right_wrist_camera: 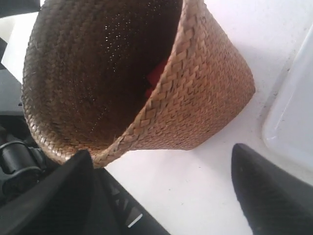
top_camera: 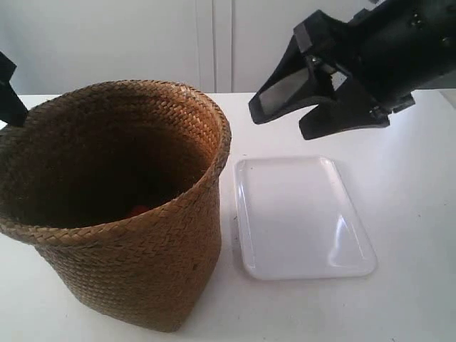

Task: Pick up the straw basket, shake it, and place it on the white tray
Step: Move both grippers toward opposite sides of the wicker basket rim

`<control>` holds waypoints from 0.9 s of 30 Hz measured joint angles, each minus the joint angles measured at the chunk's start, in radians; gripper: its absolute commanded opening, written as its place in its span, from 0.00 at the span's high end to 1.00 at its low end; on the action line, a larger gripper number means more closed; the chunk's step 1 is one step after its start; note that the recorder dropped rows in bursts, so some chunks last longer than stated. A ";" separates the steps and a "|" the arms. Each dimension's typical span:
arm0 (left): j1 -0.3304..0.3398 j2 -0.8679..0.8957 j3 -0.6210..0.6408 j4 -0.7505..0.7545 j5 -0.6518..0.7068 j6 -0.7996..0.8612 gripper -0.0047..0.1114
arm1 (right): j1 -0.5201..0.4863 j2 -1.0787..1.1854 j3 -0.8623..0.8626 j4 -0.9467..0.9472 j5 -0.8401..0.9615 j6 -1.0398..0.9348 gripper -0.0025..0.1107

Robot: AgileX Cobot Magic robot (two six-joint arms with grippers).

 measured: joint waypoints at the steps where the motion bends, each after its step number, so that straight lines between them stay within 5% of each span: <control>1: 0.000 0.000 0.000 -0.006 -0.002 0.008 0.43 | 0.007 0.009 0.000 0.000 0.000 0.020 0.34; 11: 0.000 0.022 0.000 -0.015 -0.017 0.046 0.43 | 0.186 0.062 0.000 0.015 -0.104 0.081 0.34; 27: 0.000 0.122 0.000 -0.020 -0.057 0.052 0.43 | 0.234 0.146 0.000 -0.093 -0.235 0.221 0.37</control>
